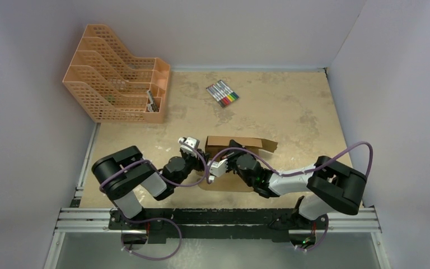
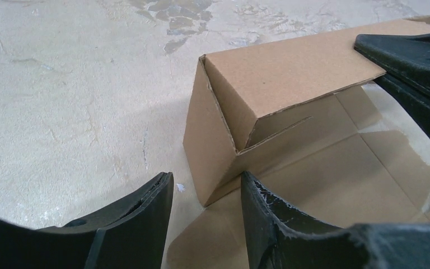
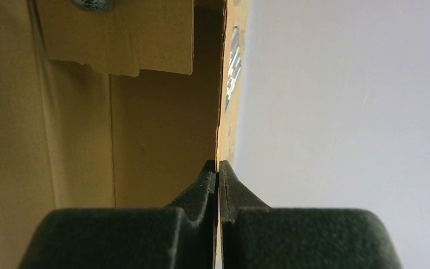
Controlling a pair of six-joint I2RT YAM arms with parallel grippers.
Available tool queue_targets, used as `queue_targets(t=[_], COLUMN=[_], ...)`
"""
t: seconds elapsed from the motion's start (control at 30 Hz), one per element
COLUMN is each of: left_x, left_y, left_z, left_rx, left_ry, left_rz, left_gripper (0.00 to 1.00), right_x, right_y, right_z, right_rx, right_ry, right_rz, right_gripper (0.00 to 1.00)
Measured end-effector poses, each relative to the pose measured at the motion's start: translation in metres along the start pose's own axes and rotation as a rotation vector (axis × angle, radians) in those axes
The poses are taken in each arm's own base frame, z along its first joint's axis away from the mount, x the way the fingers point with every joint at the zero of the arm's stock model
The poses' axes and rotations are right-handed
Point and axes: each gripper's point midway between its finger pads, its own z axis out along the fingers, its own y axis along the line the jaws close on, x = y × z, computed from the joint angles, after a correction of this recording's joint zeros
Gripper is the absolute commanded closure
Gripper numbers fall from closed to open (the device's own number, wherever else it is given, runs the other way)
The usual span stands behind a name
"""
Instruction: Fold the paper box
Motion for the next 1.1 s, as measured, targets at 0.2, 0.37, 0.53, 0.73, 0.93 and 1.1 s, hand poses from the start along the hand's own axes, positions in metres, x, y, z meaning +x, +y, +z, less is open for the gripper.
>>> queue_targets(t=[0.2, 0.37, 0.53, 0.73, 0.93, 1.1], left_x=[0.004, 0.009, 0.01, 0.001, -0.002, -0.004], left_y=[0.001, 0.001, -0.008, -0.003, 0.007, 0.013], left_z=[0.006, 0.01, 0.022, 0.03, 0.031, 0.032], left_rx=[-0.005, -0.01, -0.005, -0.054, -0.12, -0.169], left_ry=[-0.039, -0.054, -0.062, -0.097, -0.117, -0.134], left_rz=[-0.01, -0.013, 0.01, 0.025, 0.024, 0.02], left_gripper=[0.54, 0.54, 0.52, 0.6, 0.71, 0.72], right_x=[0.002, 0.003, 0.002, 0.001, -0.001, -0.005], right_y=[0.005, 0.006, 0.006, 0.005, 0.005, 0.006], right_z=[0.001, 0.003, 0.005, 0.007, 0.006, 0.003], right_rx=[-0.013, 0.002, 0.014, 0.02, 0.018, -0.011], right_ry=[0.008, 0.018, 0.02, 0.015, 0.008, -0.01], right_rz=[-0.008, -0.004, 0.001, 0.005, 0.021, 0.062], right_gripper=[1.0, 1.0, 0.99, 0.97, 0.94, 0.9])
